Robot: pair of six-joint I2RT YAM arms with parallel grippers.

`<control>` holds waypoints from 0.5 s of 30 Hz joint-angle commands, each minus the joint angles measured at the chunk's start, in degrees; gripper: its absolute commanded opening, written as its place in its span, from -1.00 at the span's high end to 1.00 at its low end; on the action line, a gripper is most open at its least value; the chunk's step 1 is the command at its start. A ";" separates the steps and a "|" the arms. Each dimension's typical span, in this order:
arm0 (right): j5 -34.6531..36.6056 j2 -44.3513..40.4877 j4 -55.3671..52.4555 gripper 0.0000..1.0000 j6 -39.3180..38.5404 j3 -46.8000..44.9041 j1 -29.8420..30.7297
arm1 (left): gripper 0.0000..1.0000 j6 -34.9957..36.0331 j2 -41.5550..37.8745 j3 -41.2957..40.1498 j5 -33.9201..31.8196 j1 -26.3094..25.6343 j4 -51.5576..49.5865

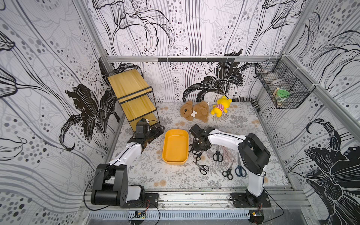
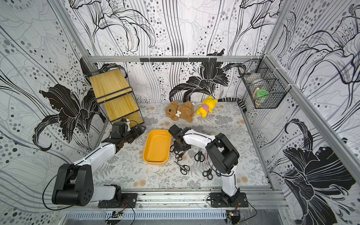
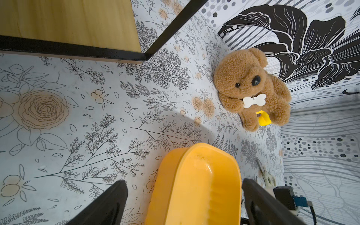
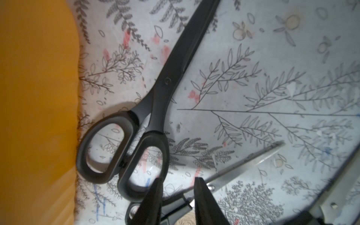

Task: Put the scissors into the storage box
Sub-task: Pick up the scissors from the center of the board.

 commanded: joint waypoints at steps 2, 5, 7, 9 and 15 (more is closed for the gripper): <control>0.01 1.91 0.50 0.41 1.03 2.45 0.16 | -0.93 -0.49 0.96 -0.75 0.85 0.68 2.25; 0.71 2.70 0.56 0.43 1.10 3.29 0.15 | -0.93 -0.43 1.15 -0.75 1.07 0.94 2.33; 0.81 3.31 0.56 0.45 0.97 3.79 0.15 | -0.93 -0.52 1.20 -0.62 1.12 1.27 2.34; 0.73 3.87 0.64 0.46 1.06 4.00 0.09 | -0.93 -0.54 1.17 -0.67 1.29 1.64 2.37; 1.07 4.90 0.56 0.49 1.24 3.94 0.20 | -0.93 -0.91 1.06 -0.90 1.55 2.34 2.68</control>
